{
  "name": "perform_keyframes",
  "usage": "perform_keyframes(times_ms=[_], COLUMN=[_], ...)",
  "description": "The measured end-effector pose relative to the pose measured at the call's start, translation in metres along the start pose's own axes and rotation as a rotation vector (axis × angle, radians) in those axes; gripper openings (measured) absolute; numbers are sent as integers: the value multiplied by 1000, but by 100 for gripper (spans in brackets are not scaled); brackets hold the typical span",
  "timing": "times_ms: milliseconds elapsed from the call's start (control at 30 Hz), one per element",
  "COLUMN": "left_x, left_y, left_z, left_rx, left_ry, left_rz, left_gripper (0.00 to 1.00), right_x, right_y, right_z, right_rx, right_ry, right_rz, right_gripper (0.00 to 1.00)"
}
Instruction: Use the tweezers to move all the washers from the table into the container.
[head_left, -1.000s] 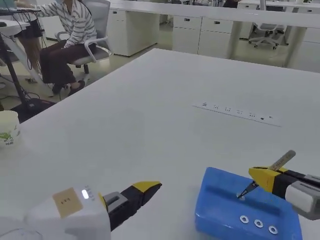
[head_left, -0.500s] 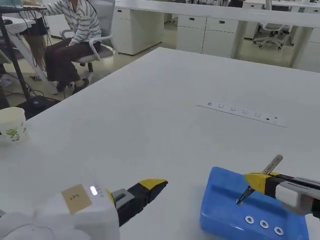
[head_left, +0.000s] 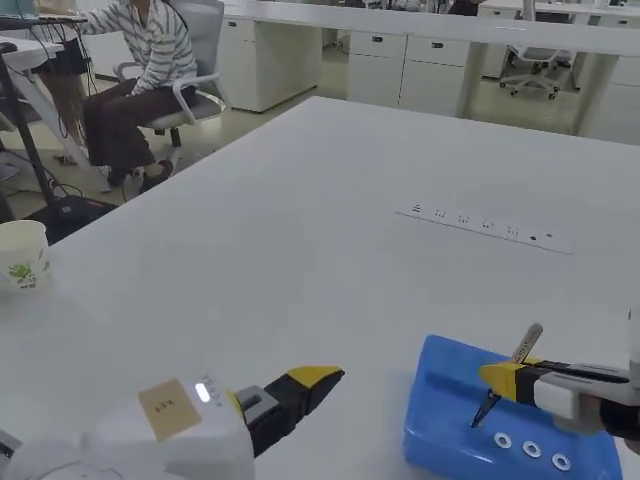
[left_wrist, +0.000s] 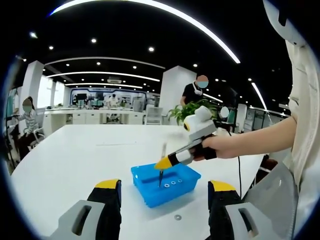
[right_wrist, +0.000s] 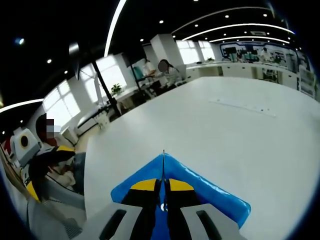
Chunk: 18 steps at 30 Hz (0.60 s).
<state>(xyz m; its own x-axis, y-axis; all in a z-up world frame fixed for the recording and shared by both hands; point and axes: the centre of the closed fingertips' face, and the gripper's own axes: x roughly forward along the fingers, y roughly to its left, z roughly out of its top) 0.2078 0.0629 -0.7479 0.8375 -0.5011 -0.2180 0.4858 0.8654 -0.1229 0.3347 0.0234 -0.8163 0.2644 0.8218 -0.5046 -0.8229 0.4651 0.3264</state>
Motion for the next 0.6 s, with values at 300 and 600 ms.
perform_keyframes(times_ms=[300,600], left_x=[1,0], left_y=[3,3], left_z=[-2,-1], left_rx=[3,-14], left_ry=[13,18], left_rz=[23,1], left_gripper=[68,66], right_x=[5,6], right_y=[0,3], right_z=[-8,-7], right_rx=[-13,-70], right_ry=[30,28], right_rz=[-14,-38], right_gripper=[3,4])
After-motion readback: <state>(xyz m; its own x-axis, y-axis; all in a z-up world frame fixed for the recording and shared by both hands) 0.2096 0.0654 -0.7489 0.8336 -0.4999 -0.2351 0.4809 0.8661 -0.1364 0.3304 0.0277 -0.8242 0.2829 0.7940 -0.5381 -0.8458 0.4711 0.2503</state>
